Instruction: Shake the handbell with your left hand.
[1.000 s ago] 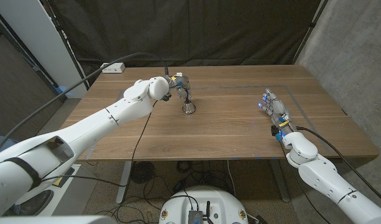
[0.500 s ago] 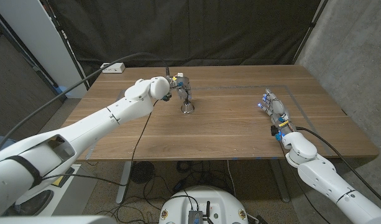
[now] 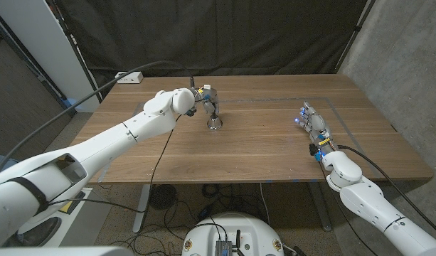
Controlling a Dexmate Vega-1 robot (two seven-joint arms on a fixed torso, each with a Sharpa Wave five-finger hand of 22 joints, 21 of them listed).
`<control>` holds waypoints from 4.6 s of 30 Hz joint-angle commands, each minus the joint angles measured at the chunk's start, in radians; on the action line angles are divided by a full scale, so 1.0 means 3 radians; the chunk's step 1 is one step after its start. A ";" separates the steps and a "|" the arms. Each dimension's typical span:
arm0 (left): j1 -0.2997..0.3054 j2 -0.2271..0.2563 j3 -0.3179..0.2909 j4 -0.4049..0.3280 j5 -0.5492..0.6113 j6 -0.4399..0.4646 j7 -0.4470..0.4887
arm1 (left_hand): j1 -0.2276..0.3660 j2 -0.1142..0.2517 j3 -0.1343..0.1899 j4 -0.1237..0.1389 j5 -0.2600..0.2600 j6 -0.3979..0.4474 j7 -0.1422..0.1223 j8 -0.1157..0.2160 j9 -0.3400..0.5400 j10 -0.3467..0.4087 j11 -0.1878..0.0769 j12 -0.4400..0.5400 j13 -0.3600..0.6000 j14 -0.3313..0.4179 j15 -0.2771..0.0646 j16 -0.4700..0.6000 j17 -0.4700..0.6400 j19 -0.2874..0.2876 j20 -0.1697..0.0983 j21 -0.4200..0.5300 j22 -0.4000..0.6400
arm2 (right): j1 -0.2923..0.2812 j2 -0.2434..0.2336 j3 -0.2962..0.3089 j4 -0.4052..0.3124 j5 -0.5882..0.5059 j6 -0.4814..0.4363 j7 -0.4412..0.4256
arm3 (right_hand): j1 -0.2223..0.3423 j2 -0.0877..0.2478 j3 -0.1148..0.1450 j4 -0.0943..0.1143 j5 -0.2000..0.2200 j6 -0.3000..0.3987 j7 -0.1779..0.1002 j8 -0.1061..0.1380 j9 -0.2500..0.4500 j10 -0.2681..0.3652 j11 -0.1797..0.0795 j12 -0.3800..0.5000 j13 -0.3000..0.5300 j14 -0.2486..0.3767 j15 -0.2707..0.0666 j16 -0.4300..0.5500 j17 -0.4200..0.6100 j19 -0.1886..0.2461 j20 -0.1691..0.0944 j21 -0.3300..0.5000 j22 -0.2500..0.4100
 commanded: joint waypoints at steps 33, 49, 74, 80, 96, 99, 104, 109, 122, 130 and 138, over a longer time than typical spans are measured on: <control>0.0140 0.0065 -0.0073 -0.0138 0.0073 0.0149 0.0131 | -0.0937 -0.0052 -0.0356 0.0152 0.0062 -0.1513 -0.0148 -0.0263 -0.0138 -0.1717 0.0142 -0.0086 -0.0018 -0.1894 0.0550 -0.0166 -0.0089 -0.1556 0.0556 -0.0738 0.0005 | 0.0002 -0.0005 -0.0009 -0.0009 0.0004 -0.0013 -0.0001 | 0.0021 0.0008 -0.0006 0.0008 0.0000 0.0046 0.0003 0.0004 0.0010 0.0054 -0.0005 0.0009 0.0011 0.0052 0.0017 0.0029 0.0005 0.0047 0.0000 0.0001 0.0006; 0.0347 0.0120 -0.0299 -0.0200 -0.0164 -0.0027 0.0483 | -0.1183 -0.0049 -0.0433 0.0217 0.0058 -0.1782 -0.0126 -0.0197 -0.0199 -0.1926 0.0196 -0.0019 -0.0095 -0.2111 0.0619 -0.0121 -0.0111 -0.1672 0.0582 -0.0845 0.0012 | -0.0004 -0.0003 -0.0004 -0.0032 -0.0031 -0.0002 -0.0042 | 0.0024 0.0007 -0.0006 0.0006 0.0000 0.0049 0.0000 0.0003 0.0010 0.0059 -0.0006 0.0008 0.0011 0.0058 0.0019 0.0028 0.0005 0.0050 0.0003 -0.0001 0.0006; 0.1263 0.0272 -0.1216 -0.0469 -0.1048 -0.0749 0.1833 | -0.1793 -0.0018 -0.0637 0.0511 0.0006 -0.1643 -0.0057 -0.0161 -0.0284 -0.1804 0.0232 0.0044 -0.0202 -0.1991 0.0631 -0.0066 -0.0101 -0.1560 0.0605 -0.0851 0.0040 | 0.0069 0.0092 -0.0103 0.0058 -0.0216 0.0226 -0.0005 | 0.0023 -0.0006 -0.0013 0.0003 -0.0001 0.0110 -0.0026 0.0019 0.0013 0.0081 -0.0020 0.0012 0.0011 0.0077 -0.0001 0.0029 0.0004 0.0067 0.0000 0.0001 0.0006; 0.1483 0.0324 -0.1423 -0.0507 -0.1315 -0.0937 0.1979 | -0.1916 -0.0060 -0.0695 0.0556 -0.0013 -0.1753 0.0014 -0.0206 -0.0315 -0.1785 0.0256 0.0049 -0.0226 -0.1978 0.0632 -0.0063 -0.0101 -0.1530 0.0587 -0.0847 0.0045 | 0.0094 0.0134 -0.0138 0.0089 -0.0315 0.0334 -0.0012 | 0.0023 -0.0018 -0.0018 -0.0001 -0.0001 0.0120 -0.0018 0.0020 0.0013 0.0104 -0.0030 0.0020 0.0011 0.0094 -0.0011 0.0033 0.0002 0.0078 -0.0004 0.0003 0.0006; 0.2205 0.0328 -0.2051 -0.0551 -0.2085 -0.1735 0.2334 | -0.2225 -0.0160 -0.0840 0.0671 -0.0042 -0.1780 -0.0055 -0.0203 -0.0391 -0.1815 0.0256 0.0031 -0.0294 -0.2121 0.0642 -0.0112 -0.0106 -0.1730 0.0644 -0.0952 0.0051 | 0.0177 0.0264 -0.0318 0.0106 -0.0721 0.0465 -0.0157 | -0.0014 -0.0071 -0.0050 0.0006 0.0002 0.0164 -0.0048 0.0028 0.0014 0.0197 -0.0057 0.0046 0.0012 0.0189 -0.0015 0.0060 0.0001 0.0148 -0.0008 0.0020 0.0006; 0.2264 0.0323 -0.2125 -0.0465 -0.2345 -0.1946 0.2184 | -0.2313 -0.0204 -0.0889 0.0701 -0.0050 -0.1817 -0.0043 -0.0213 -0.0408 -0.1844 0.0272 0.0020 -0.0311 -0.2128 0.0644 -0.0106 -0.0107 -0.1742 0.0651 -0.0964 0.0052 | 0.0187 0.0306 -0.0346 0.0119 -0.0754 0.0490 -0.0179 | -0.0022 -0.0077 -0.0055 0.0009 0.0003 0.0174 -0.0050 0.0030 0.0014 0.0208 -0.0054 0.0049 0.0012 0.0198 -0.0019 0.0062 0.0002 0.0162 -0.0010 0.0023 0.0006; 0.2330 0.0247 -0.2184 -0.0324 -0.2669 -0.2196 0.2040 | -0.2494 -0.0282 -0.0986 0.0762 -0.0043 -0.1978 0.0003 -0.0244 -0.0442 -0.1949 0.0349 -0.0011 -0.0358 -0.2188 0.0666 -0.0113 -0.0111 -0.1776 0.0650 -0.0999 0.0053 | 0.0162 0.0341 -0.0346 0.0084 -0.0746 0.0500 -0.0209 | -0.0036 -0.0083 -0.0063 0.0014 0.0005 0.0197 -0.0053 0.0036 0.0014 0.0226 -0.0055 0.0052 0.0013 0.0204 -0.0015 0.0062 0.0003 0.0163 -0.0009 0.0020 0.0006; 0.2420 0.0124 -0.2204 -0.0212 -0.2812 -0.2427 0.2055 | -0.2659 -0.0358 -0.1079 0.0812 -0.0028 -0.2137 0.0092 -0.0251 -0.0471 -0.2059 0.0434 -0.0034 -0.0423 -0.2300 0.0652 -0.0134 -0.0123 -0.1802 0.0584 -0.1038 0.0045 | 0.0154 0.0311 -0.0340 0.0069 -0.0696 0.0492 -0.0139 | -0.0072 -0.0104 -0.0083 0.0027 0.0008 0.0227 -0.0048 0.0036 0.0011 0.0149 -0.0062 0.0011 0.0010 0.0147 -0.0006 0.0035 0.0006 0.0111 -0.0013 -0.0005 0.0007; 0.2644 -0.0146 -0.2337 0.0049 -0.3234 -0.2804 0.2103 | -0.2840 -0.0448 -0.1201 0.0828 0.0014 -0.2580 0.0311 -0.0255 -0.0504 -0.2420 0.0580 -0.0071 -0.0605 -0.2668 0.0736 -0.0174 -0.0156 -0.1970 0.0245 -0.1217 0.0000 | 0.0169 0.0249 -0.0342 -0.0003 -0.0603 0.0437 -0.0004 | -0.0125 -0.0143 -0.0118 0.0037 0.0016 0.0018 -0.0041 -0.0039 0.0006 -0.0009 -0.0071 -0.0059 0.0003 -0.0001 -0.0043 -0.0023 0.0001 -0.0025 -0.0057 -0.0044 0.0007; 0.2567 -0.0123 -0.2303 0.0300 -0.3634 -0.2771 0.1715 | -0.2881 -0.0467 -0.1233 0.0827 0.0021 -0.2655 0.0303 -0.0249 -0.0509 -0.2573 0.0552 -0.0081 -0.0663 -0.2808 0.0733 -0.0181 -0.0161 -0.2106 0.0239 -0.1305 -0.0005 | 0.0212 0.0259 -0.0374 0.0029 -0.0647 0.0419 -0.0010 | -0.0173 -0.0175 -0.0148 0.0049 0.0020 -0.0105 -0.0116 -0.0056 0.0003 -0.0051 -0.0081 -0.0068 -0.0003 -0.0074 -0.0075 -0.0038 -0.0001 -0.0122 -0.0069 -0.0053 0.0008; 0.2463 -0.0145 -0.2233 0.0482 -0.3946 -0.2751 0.1415 | -0.2931 -0.0484 -0.1267 0.0836 0.0029 -0.2713 0.0288 -0.0243 -0.0512 -0.2679 0.0545 -0.0074 -0.0712 -0.2933 0.0749 -0.0182 -0.0162 -0.2243 0.0239 -0.1378 -0.0005 | 0.0278 0.0250 -0.0421 0.0086 -0.0555 0.0343 0.0103 | -0.0324 -0.0242 -0.0228 0.0099 0.0031 -0.0155 -0.0100 -0.0035 -0.0001 -0.0235 -0.0126 -0.0110 -0.0013 -0.0204 -0.0099 -0.0056 0.0000 -0.0252 -0.0110 -0.0052 0.0010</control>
